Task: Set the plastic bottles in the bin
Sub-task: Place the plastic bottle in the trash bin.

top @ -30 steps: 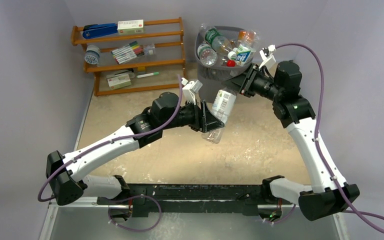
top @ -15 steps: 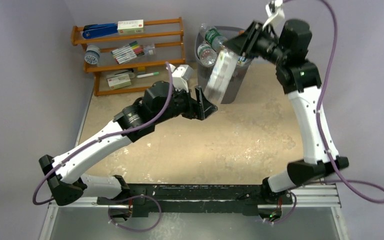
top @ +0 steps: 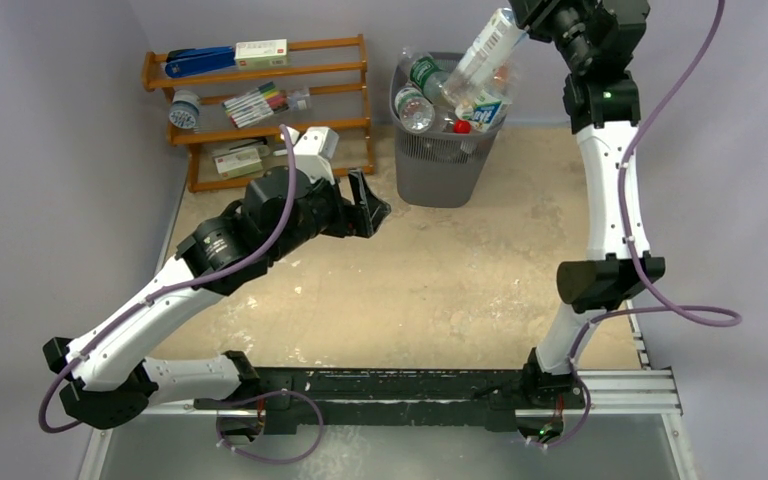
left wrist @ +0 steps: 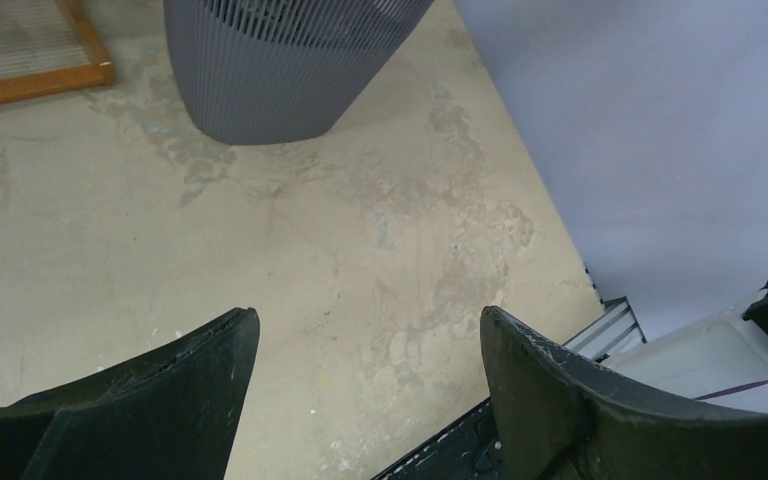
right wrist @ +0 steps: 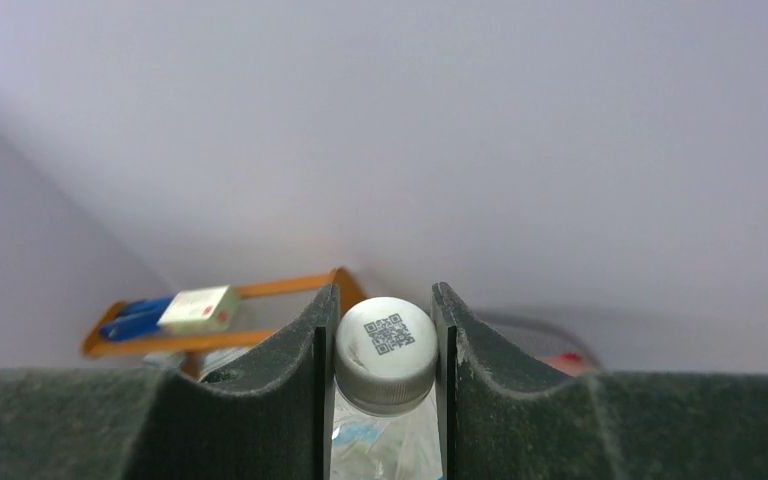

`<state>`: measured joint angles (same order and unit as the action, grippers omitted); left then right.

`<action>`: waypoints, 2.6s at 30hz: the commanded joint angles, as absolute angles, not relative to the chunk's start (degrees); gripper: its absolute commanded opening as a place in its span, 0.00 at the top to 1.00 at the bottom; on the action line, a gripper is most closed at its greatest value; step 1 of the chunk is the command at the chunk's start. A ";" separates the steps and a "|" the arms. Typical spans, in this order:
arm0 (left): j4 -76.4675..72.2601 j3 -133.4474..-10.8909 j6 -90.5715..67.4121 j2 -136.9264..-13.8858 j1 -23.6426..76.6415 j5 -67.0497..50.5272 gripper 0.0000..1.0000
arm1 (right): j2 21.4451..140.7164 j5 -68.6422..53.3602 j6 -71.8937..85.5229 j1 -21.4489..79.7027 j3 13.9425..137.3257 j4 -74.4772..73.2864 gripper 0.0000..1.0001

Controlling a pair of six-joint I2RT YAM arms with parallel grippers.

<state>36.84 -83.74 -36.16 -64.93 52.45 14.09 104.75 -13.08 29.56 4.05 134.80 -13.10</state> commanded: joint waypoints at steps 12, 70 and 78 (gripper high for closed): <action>36.56 -80.43 -32.40 -66.74 50.87 11.73 0.17 | 112.23 1.97 17.24 4.76 133.88 23.10 0.90; 29.36 -73.27 -33.96 -68.79 41.99 -2.20 0.12 | 93.13 10.81 -5.77 18.18 100.84 22.63 0.33; 30.10 -73.66 -34.32 -69.47 41.95 0.71 0.11 | 85.18 10.99 -1.12 17.18 103.87 14.61 0.22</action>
